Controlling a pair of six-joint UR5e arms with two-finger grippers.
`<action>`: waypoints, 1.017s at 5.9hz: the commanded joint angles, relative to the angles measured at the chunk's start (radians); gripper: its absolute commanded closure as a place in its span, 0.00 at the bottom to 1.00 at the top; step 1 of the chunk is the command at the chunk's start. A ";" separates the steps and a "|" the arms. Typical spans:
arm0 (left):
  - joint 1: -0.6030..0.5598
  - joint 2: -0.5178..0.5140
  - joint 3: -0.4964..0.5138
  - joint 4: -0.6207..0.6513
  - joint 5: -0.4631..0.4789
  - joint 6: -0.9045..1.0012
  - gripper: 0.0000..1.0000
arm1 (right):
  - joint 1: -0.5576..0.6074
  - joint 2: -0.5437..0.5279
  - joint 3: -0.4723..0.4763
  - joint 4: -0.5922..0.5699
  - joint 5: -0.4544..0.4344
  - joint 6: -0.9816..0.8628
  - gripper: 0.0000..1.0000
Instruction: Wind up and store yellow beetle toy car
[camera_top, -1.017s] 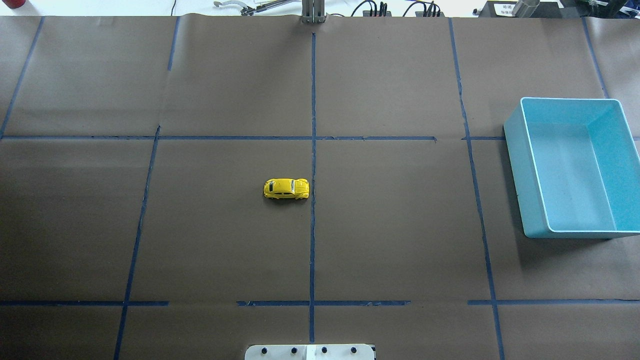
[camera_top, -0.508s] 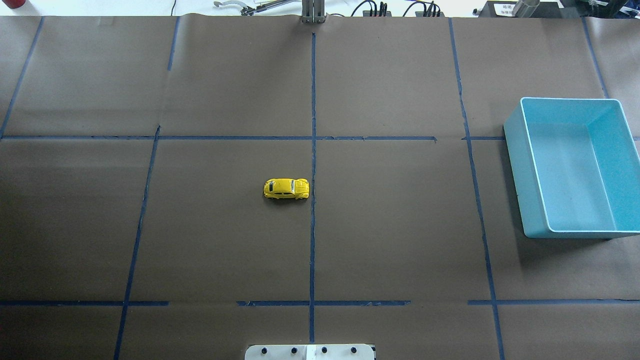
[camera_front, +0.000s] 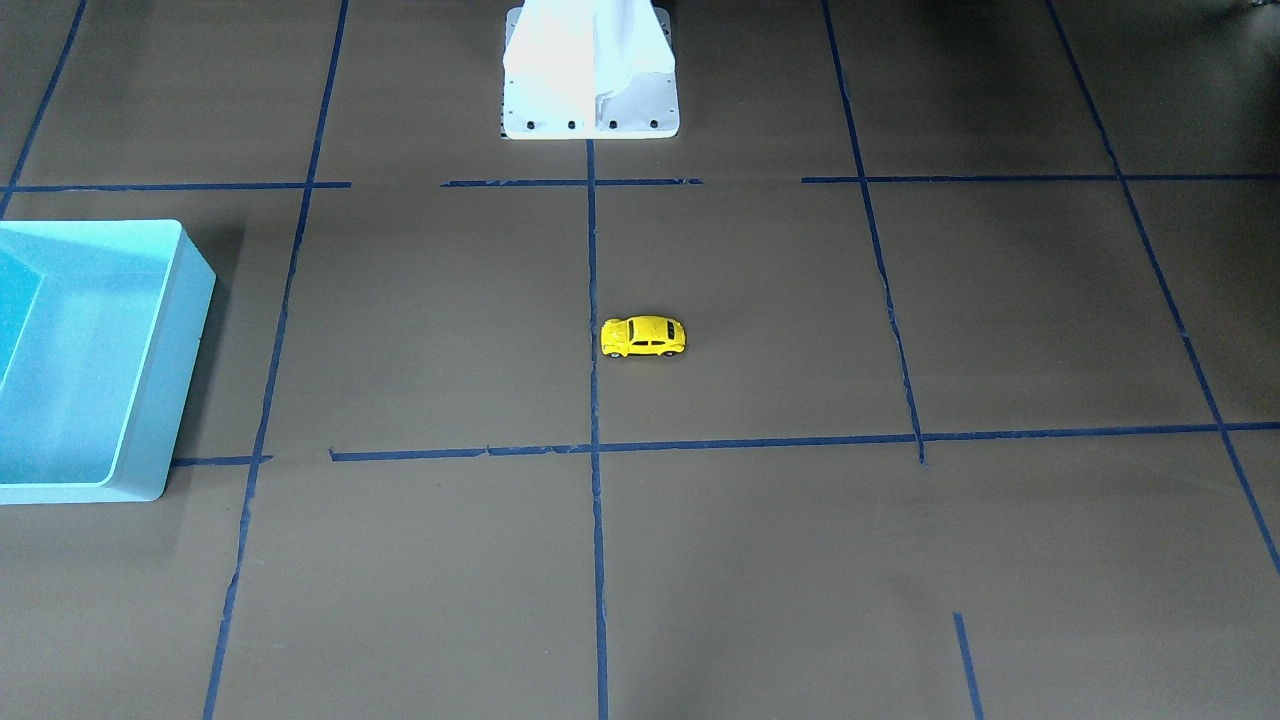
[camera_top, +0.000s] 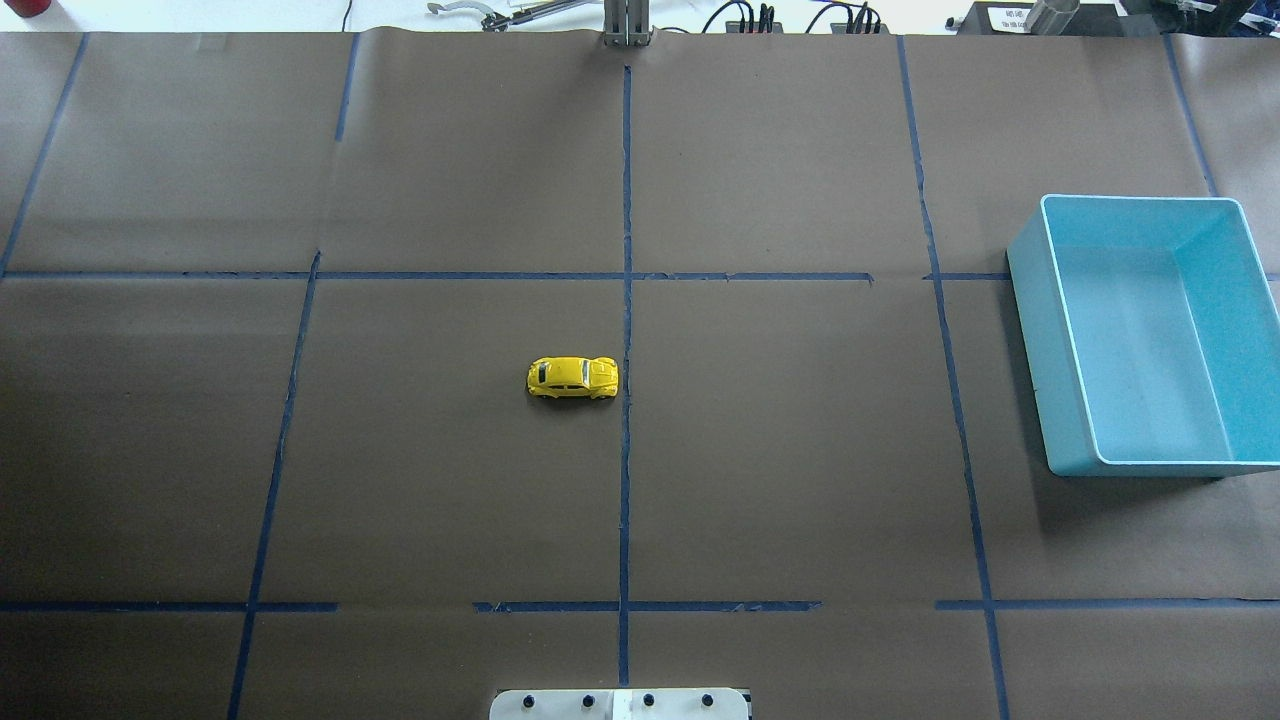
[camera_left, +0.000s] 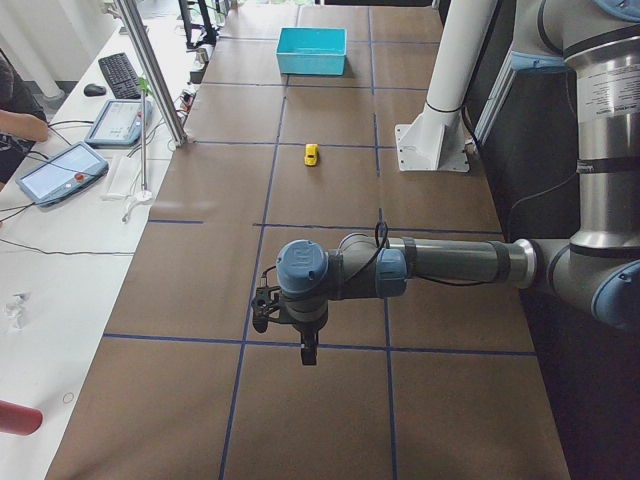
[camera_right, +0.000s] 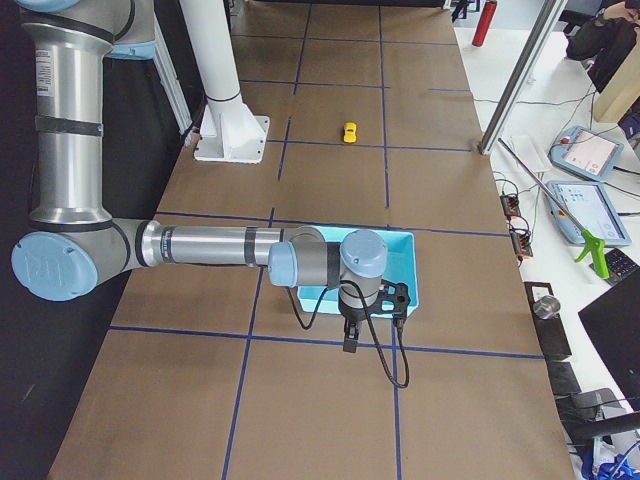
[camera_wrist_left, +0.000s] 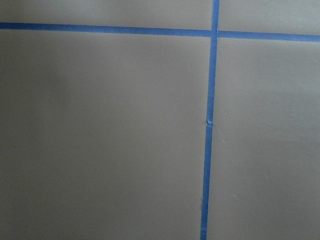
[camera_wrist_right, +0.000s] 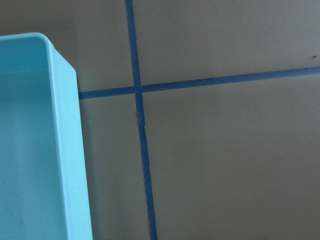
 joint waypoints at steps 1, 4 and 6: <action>0.024 -0.085 -0.005 -0.003 -0.002 0.002 0.00 | 0.000 -0.002 0.000 0.000 0.000 0.000 0.00; 0.345 -0.398 -0.004 0.010 0.010 0.001 0.00 | 0.000 -0.002 0.000 0.001 0.000 0.000 0.00; 0.486 -0.537 -0.008 0.013 0.083 -0.001 0.00 | 0.000 -0.002 0.002 0.000 0.000 0.000 0.00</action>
